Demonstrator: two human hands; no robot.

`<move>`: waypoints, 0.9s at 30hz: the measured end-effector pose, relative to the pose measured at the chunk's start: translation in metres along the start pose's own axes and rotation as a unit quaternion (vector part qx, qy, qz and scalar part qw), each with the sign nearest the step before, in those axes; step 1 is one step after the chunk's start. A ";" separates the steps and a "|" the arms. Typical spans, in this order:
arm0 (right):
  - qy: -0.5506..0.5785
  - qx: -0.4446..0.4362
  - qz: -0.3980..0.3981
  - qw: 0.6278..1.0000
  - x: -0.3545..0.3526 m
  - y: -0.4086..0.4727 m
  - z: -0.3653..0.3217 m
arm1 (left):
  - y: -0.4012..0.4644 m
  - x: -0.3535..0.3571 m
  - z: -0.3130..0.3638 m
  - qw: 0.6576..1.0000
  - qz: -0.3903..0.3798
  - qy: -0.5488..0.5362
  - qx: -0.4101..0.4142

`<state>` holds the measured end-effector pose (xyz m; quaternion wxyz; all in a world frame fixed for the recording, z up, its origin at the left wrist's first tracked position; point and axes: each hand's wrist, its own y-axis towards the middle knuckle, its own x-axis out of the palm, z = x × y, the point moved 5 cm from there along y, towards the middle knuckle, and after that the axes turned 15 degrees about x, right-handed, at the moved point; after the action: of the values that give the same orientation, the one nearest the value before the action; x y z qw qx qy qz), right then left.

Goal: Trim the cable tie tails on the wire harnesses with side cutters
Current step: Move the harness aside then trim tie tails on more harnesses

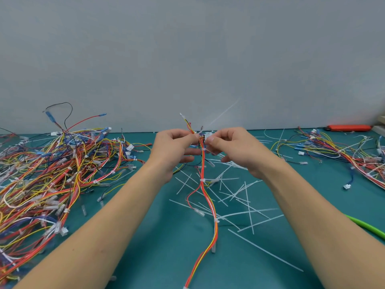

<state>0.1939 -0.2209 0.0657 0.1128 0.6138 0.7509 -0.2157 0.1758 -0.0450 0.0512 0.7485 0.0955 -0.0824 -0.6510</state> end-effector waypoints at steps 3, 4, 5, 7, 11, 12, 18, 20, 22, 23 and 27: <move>-0.098 0.031 -0.056 0.993 0.003 -0.003 0.006 | 0.000 -0.001 0.000 1.000 -0.006 -0.011 -0.008; -0.105 0.033 -0.062 0.992 0.003 -0.004 0.006 | 0.000 -0.001 0.001 1.000 -0.014 -0.002 -0.015; -0.104 0.032 -0.057 0.992 0.002 -0.004 0.006 | -0.001 -0.001 0.001 0.999 -0.032 0.017 -0.025; -0.096 0.029 -0.039 0.994 -0.002 -0.003 0.006 | -0.004 0.001 0.003 0.988 -0.111 0.102 -0.043; -0.079 0.034 -0.050 0.995 -0.011 -0.003 0.005 | -0.008 0.010 0.011 0.959 -0.193 0.205 -0.020; -0.079 0.032 -0.053 0.995 -0.011 -0.003 0.003 | -0.009 0.011 0.013 0.960 -0.192 0.204 -0.014; -0.097 0.013 -0.031 0.995 -0.005 -0.006 -0.001 | -0.009 0.008 0.014 0.966 -0.176 0.189 -0.008; -0.102 0.002 -0.024 0.995 -0.004 -0.007 -0.004 | -0.008 0.007 0.014 0.969 -0.179 0.172 -0.020; -0.135 -0.018 -0.013 0.991 -0.003 -0.009 -0.007 | -0.009 0.007 0.013 0.965 -0.189 0.178 -0.033; -0.153 -0.026 -0.009 0.988 -0.002 -0.010 -0.009 | -0.010 0.008 0.012 0.962 -0.197 0.185 -0.039; -0.205 -0.045 0.005 0.978 0.005 -0.015 -0.014 | -0.011 0.009 0.008 0.954 -0.206 0.212 -0.045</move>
<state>0.1797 -0.2123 0.0784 0.2924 0.5545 0.7180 -0.3026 0.1647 -0.0561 0.0567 0.6022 0.2122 0.1296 -0.7586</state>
